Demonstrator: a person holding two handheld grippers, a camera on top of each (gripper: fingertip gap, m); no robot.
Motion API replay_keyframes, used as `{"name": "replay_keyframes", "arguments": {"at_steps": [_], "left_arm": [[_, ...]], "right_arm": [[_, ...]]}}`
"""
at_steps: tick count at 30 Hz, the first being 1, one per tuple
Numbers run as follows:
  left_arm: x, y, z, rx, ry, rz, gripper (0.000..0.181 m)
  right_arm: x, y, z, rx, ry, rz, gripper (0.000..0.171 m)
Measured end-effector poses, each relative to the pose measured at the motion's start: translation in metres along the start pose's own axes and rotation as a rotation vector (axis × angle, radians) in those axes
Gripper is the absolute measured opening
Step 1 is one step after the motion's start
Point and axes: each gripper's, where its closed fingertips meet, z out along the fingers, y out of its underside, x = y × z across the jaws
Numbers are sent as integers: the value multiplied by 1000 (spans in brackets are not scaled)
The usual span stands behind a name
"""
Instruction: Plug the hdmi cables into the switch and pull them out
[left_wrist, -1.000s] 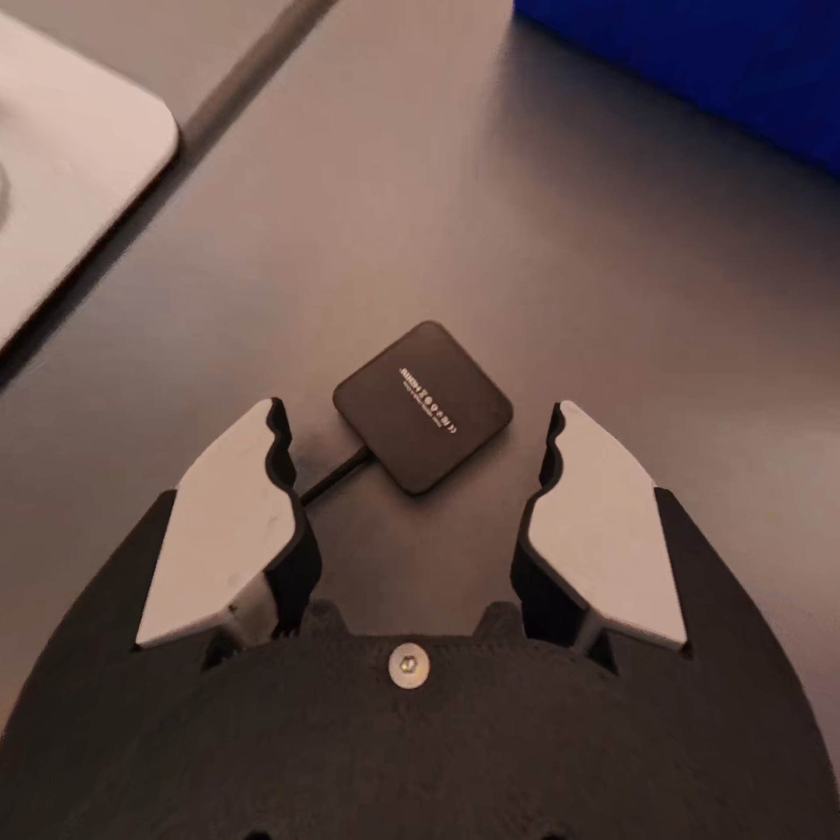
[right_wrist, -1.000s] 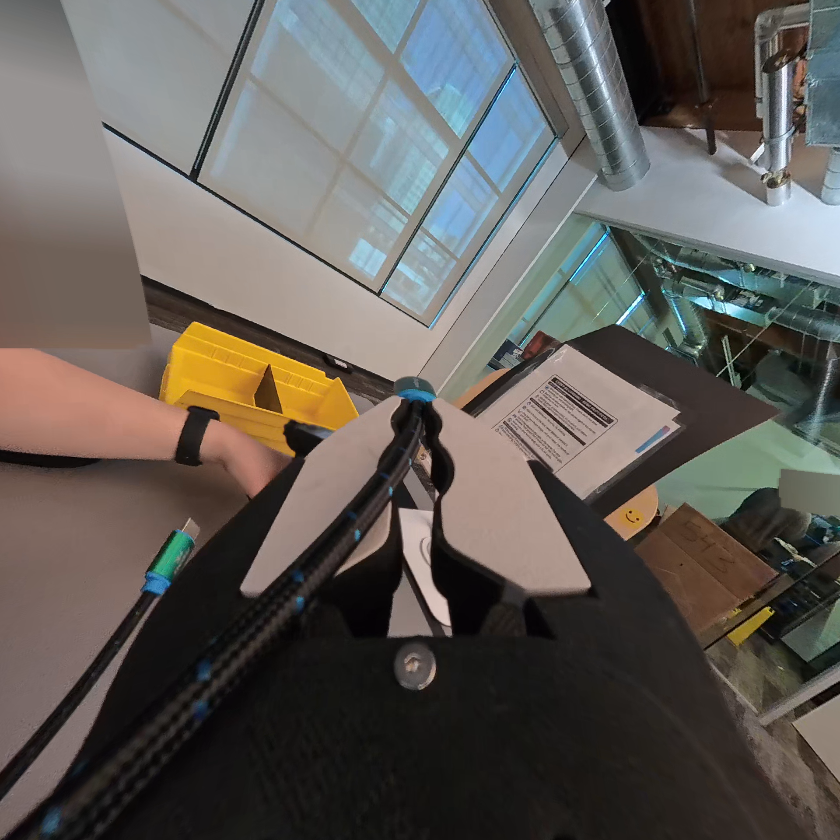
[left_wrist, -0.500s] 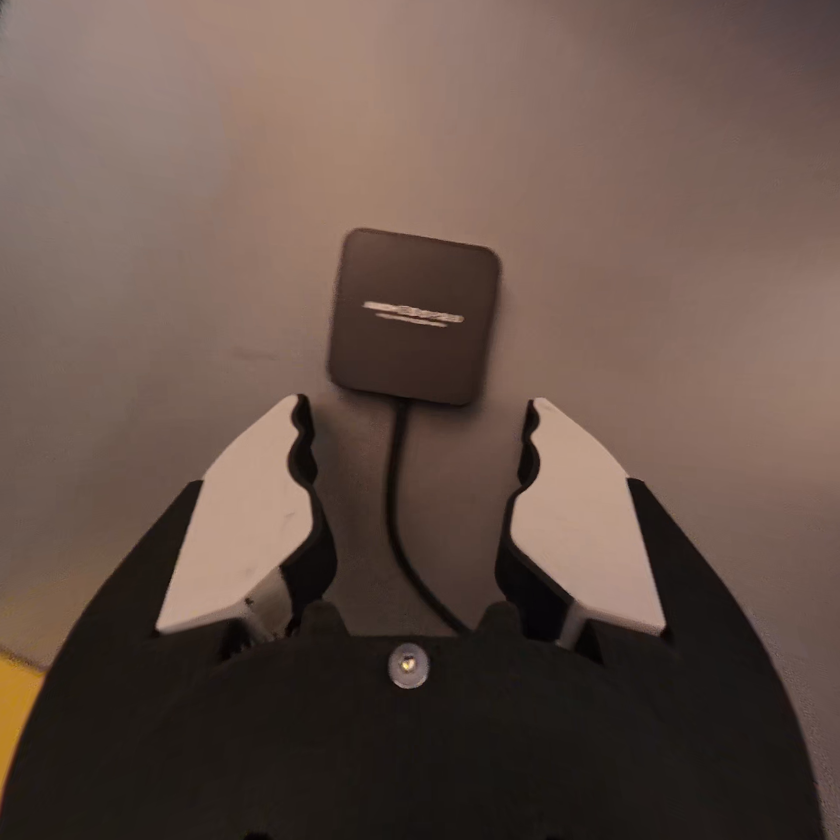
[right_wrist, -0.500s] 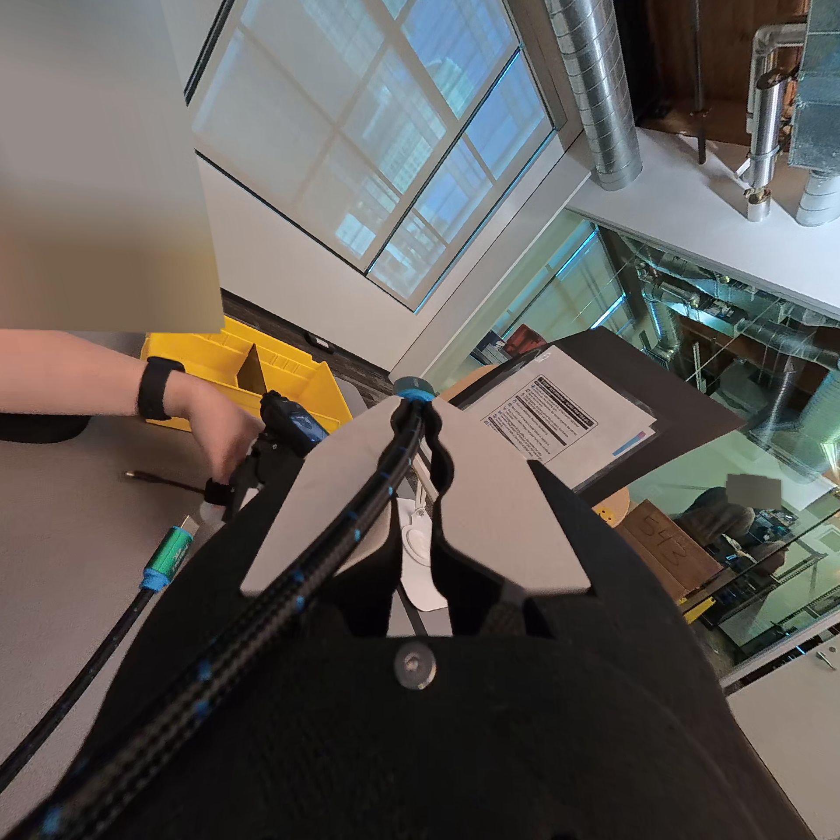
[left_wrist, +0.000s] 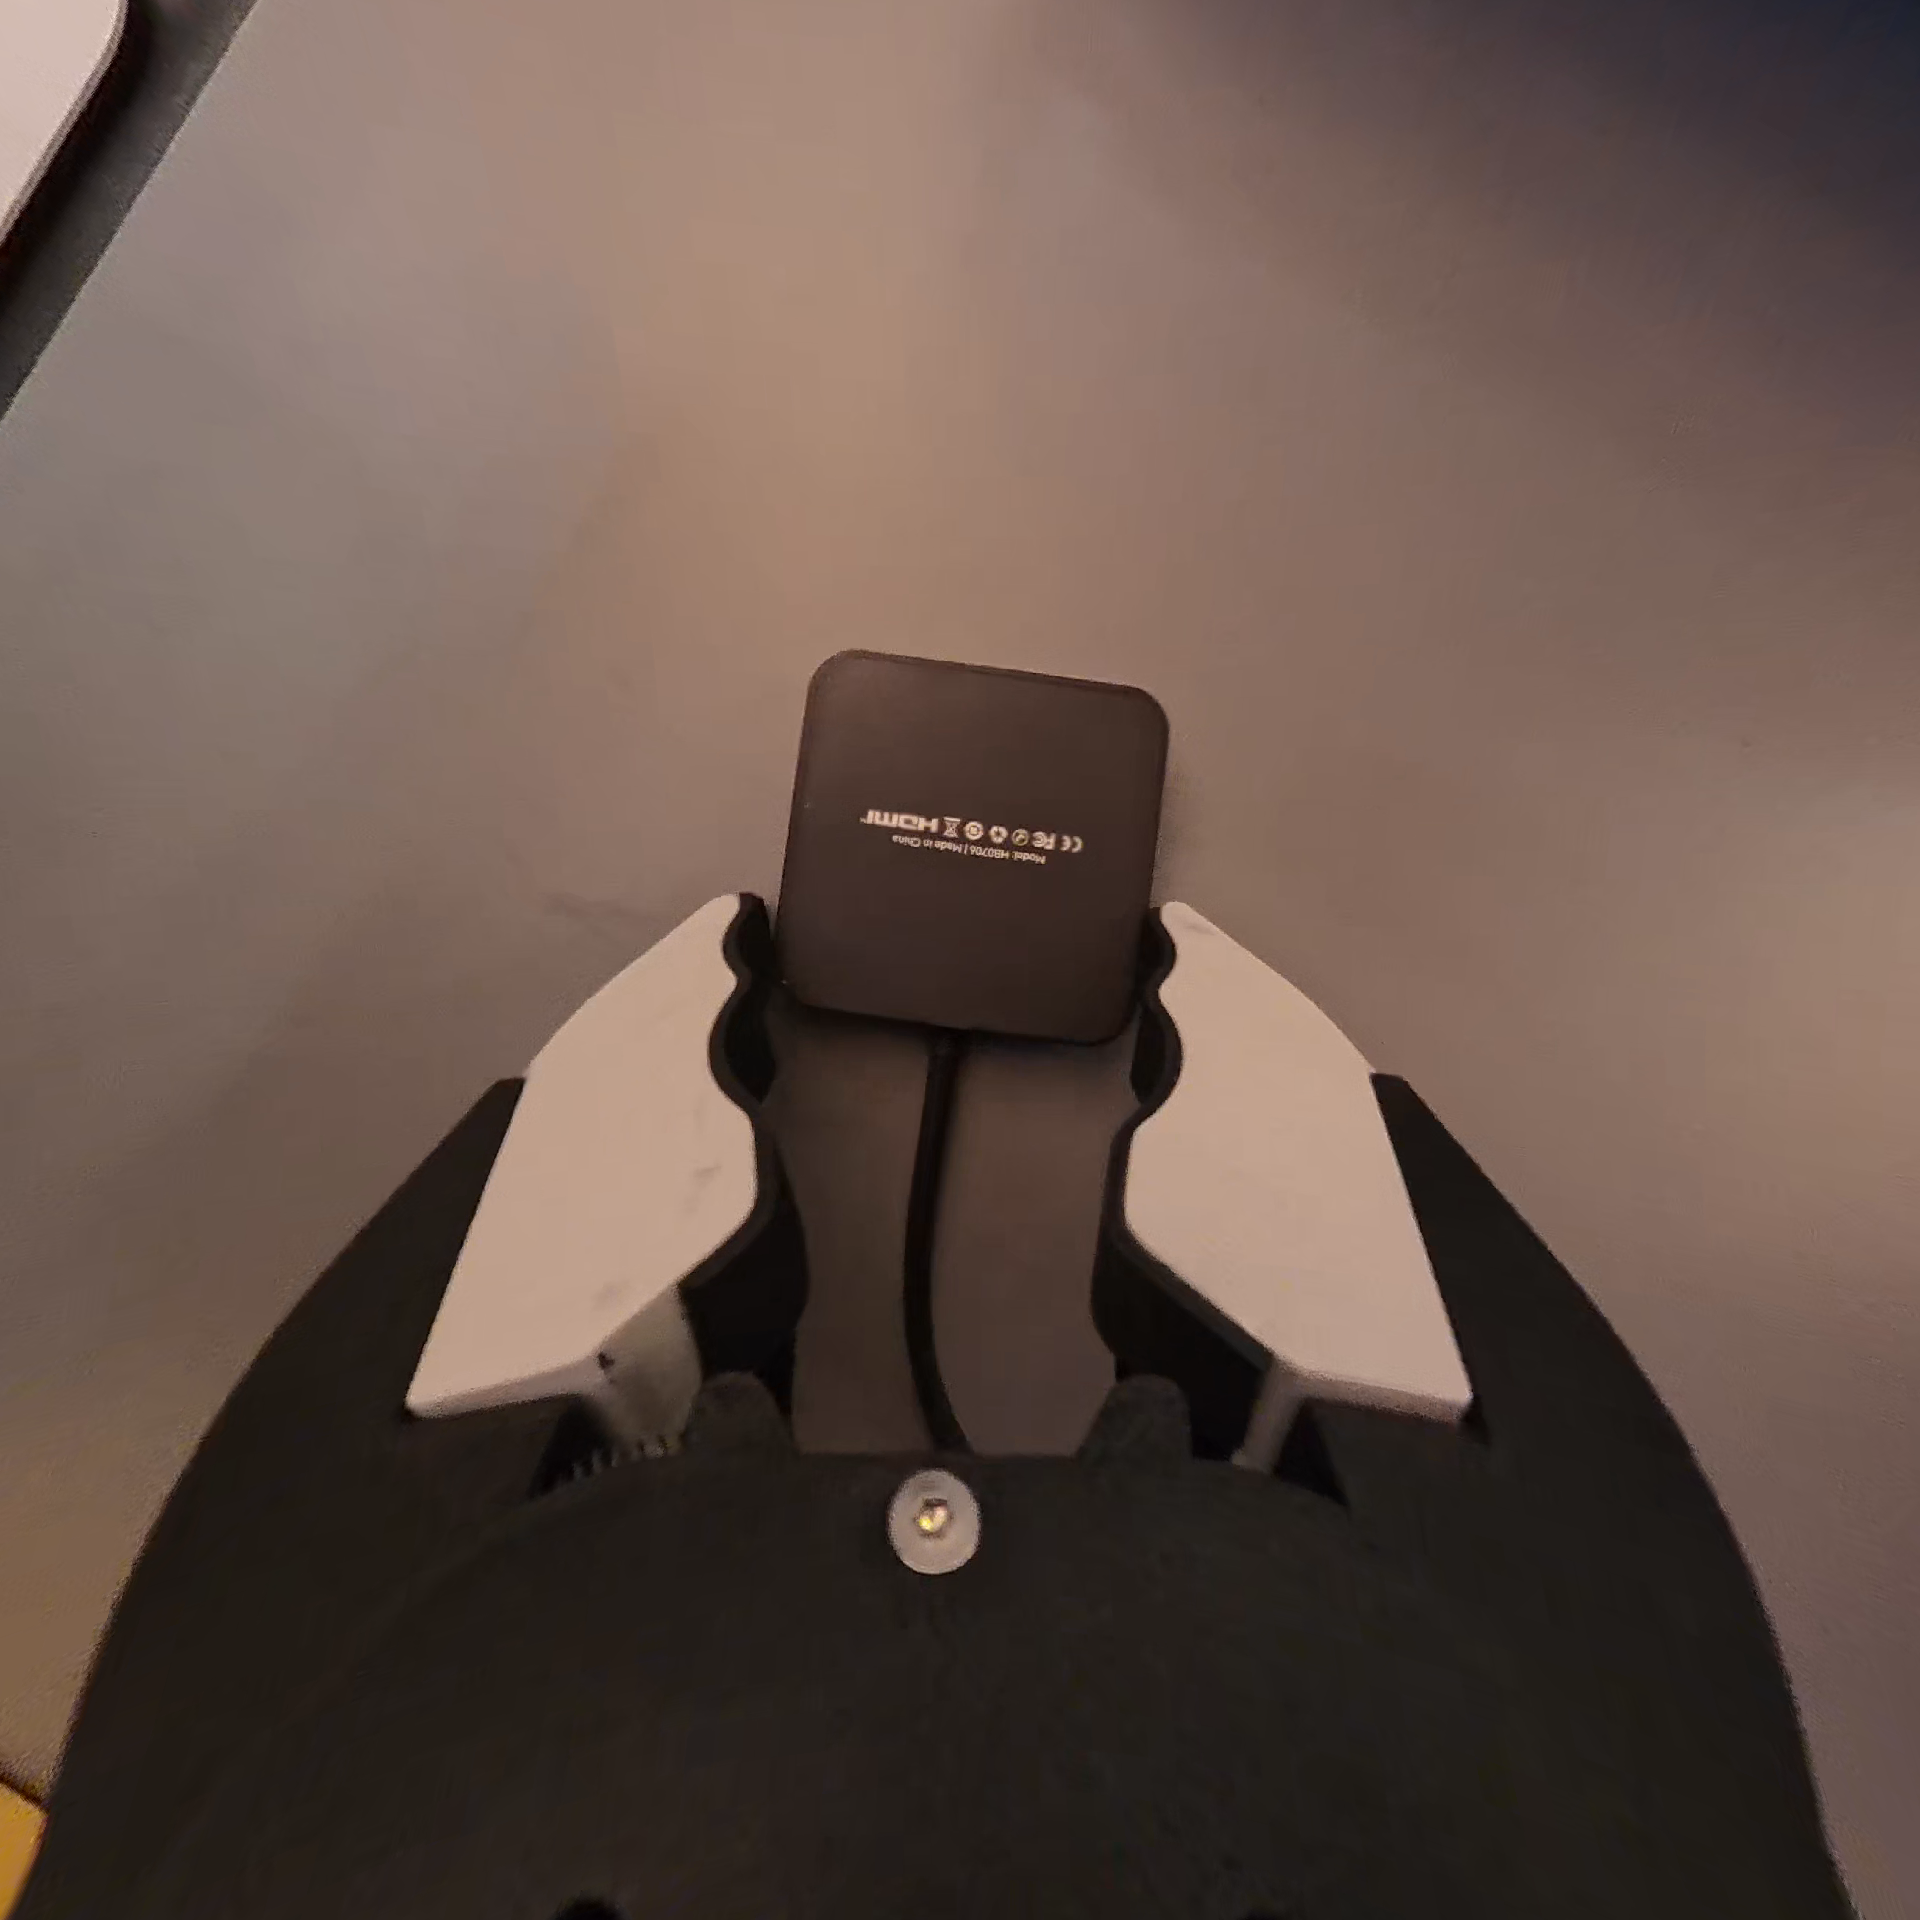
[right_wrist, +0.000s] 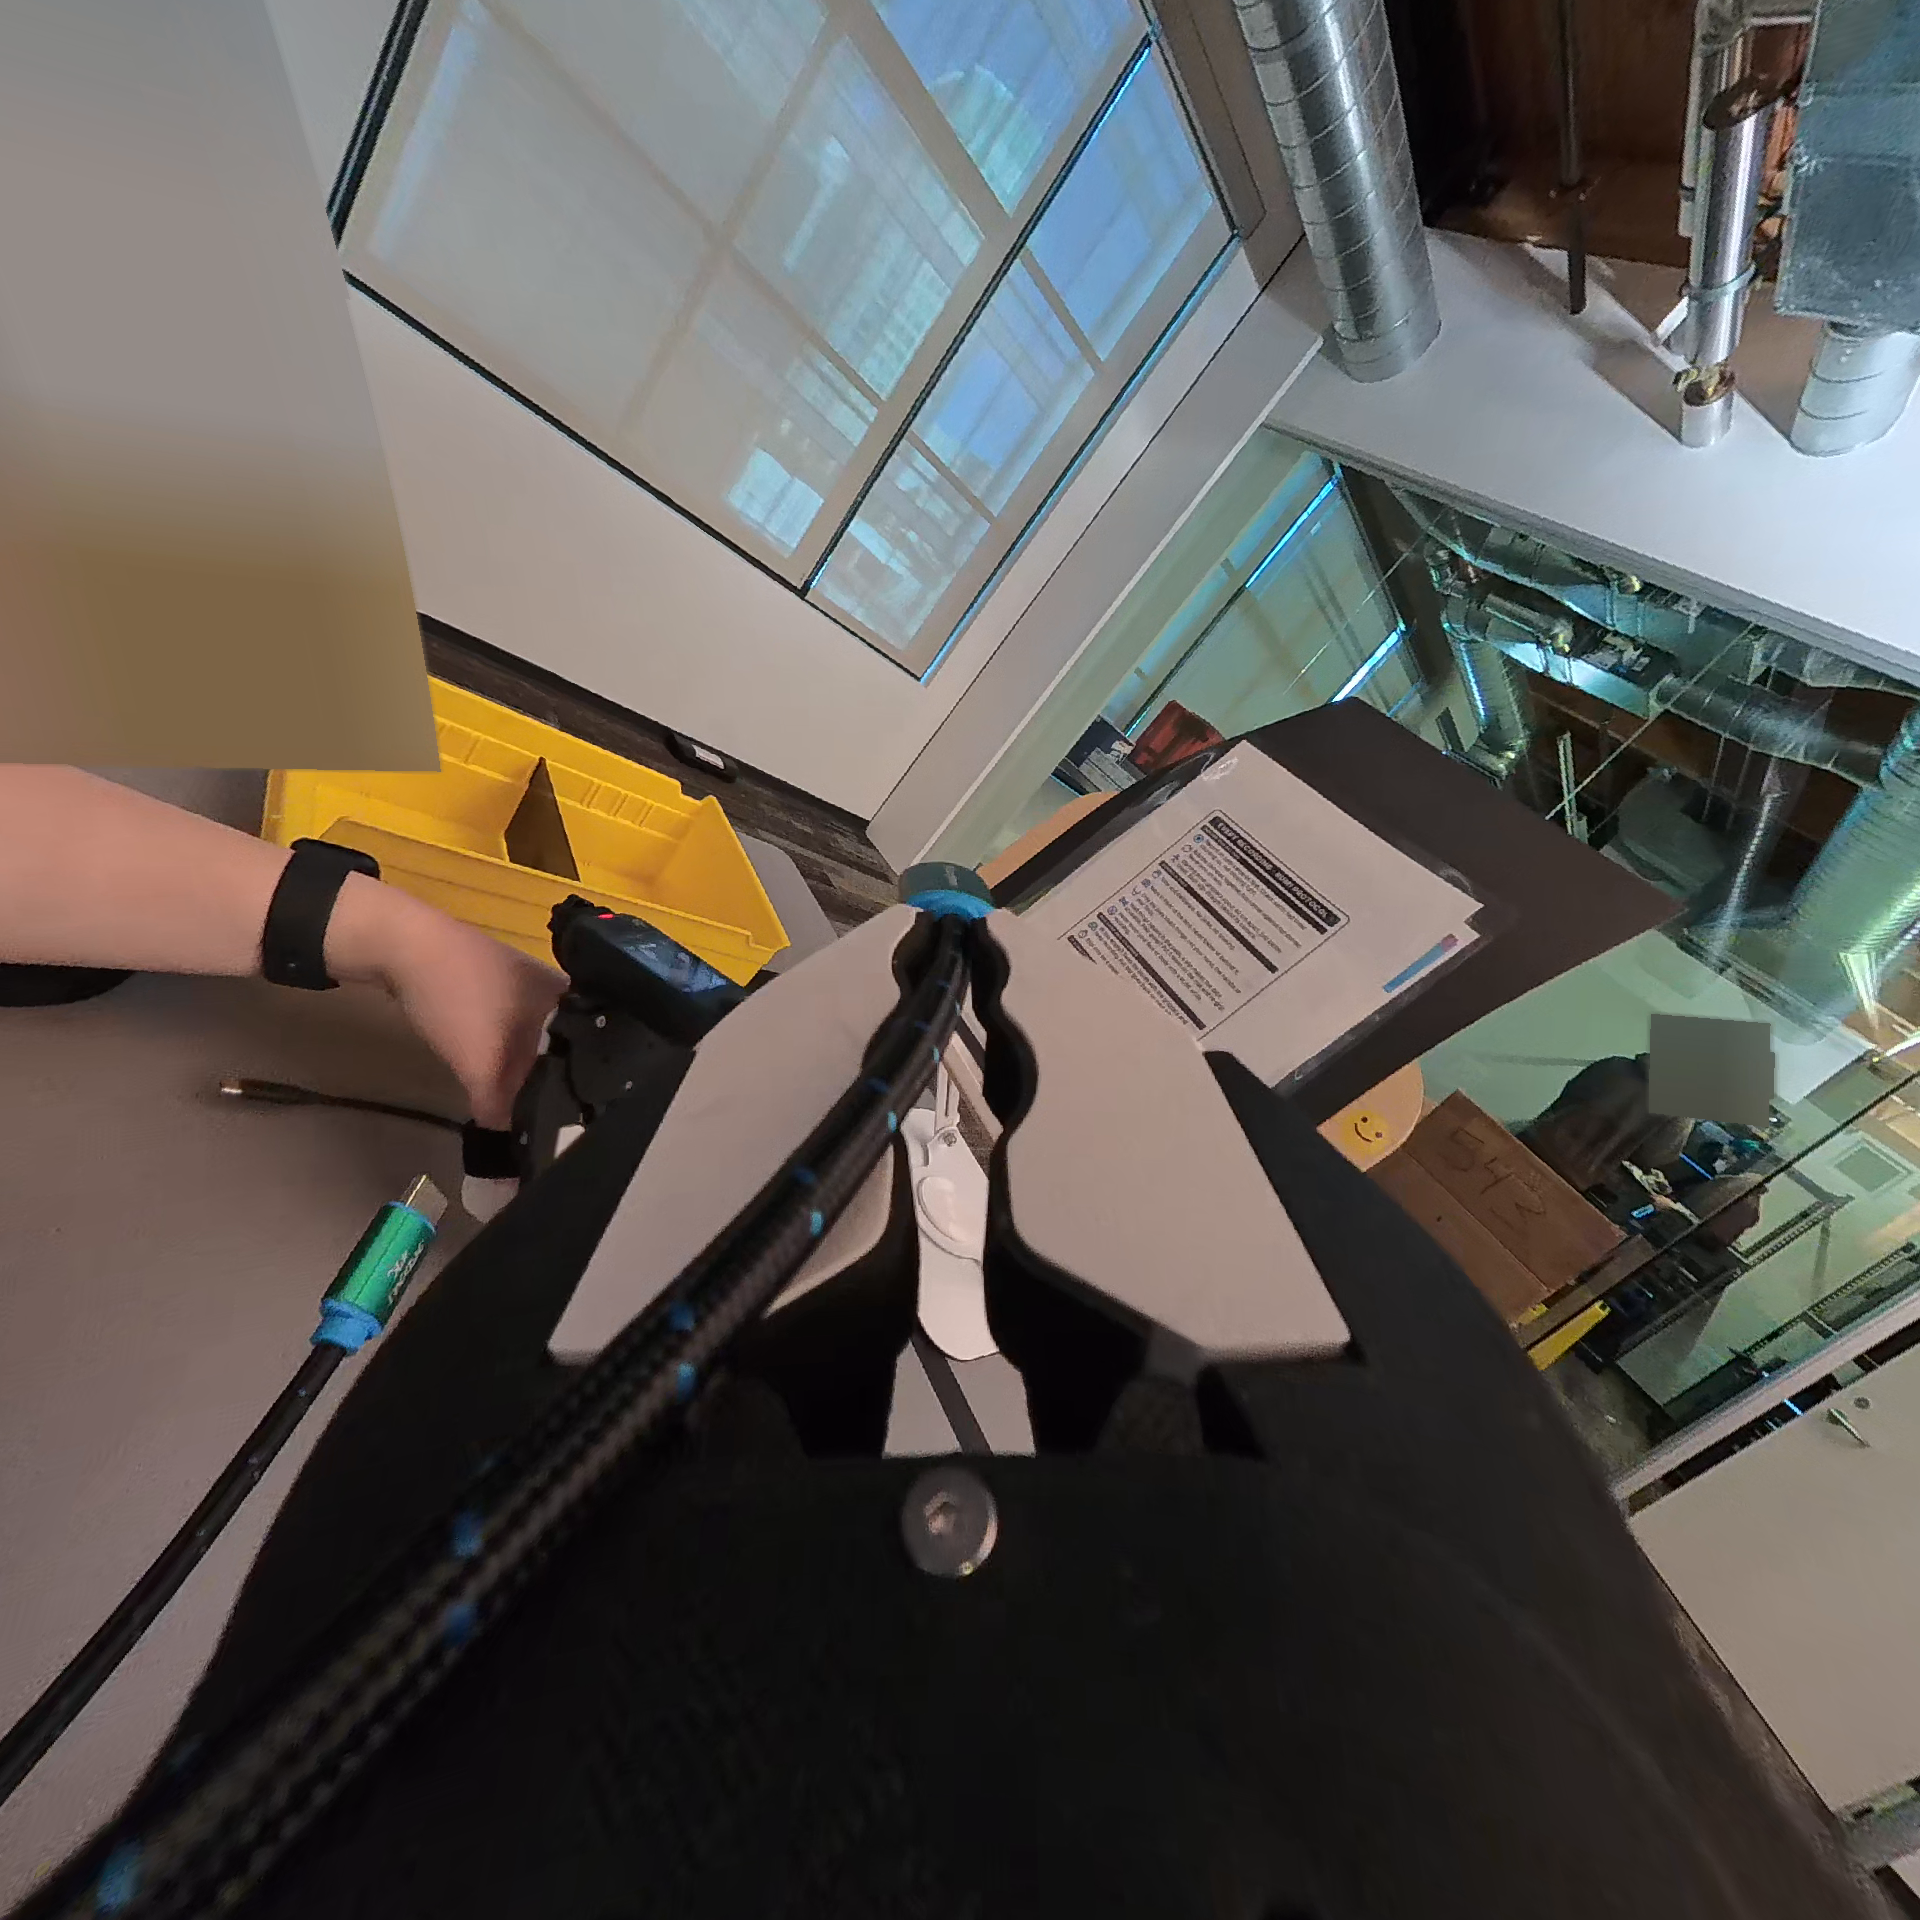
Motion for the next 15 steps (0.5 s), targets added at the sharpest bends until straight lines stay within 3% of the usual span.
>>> {"name": "replay_keyframes", "arguments": {"at_steps": [3, 6, 8, 13, 15], "left_arm": [[0, -1, 1, -25, -19, -23, 68], [7, -2, 4, 5, -12, -1, 91], [9, -7, 5, 37, 2, -6, 67], [2, -5, 3, -45, -31, -53, 67], [-2, -11, -1, -8, -38, -97, 67]], "right_arm": [[-1, 0, 1, -2, -2, 1, 7], [-4, 2, 4, -8, -13, 1, 7], [-6, 3, 6, -15, -20, -1, 7], [-9, 11, 11, -51, -26, -6, 6], [-8, 14, 11, -64, -20, -1, 6]]}}
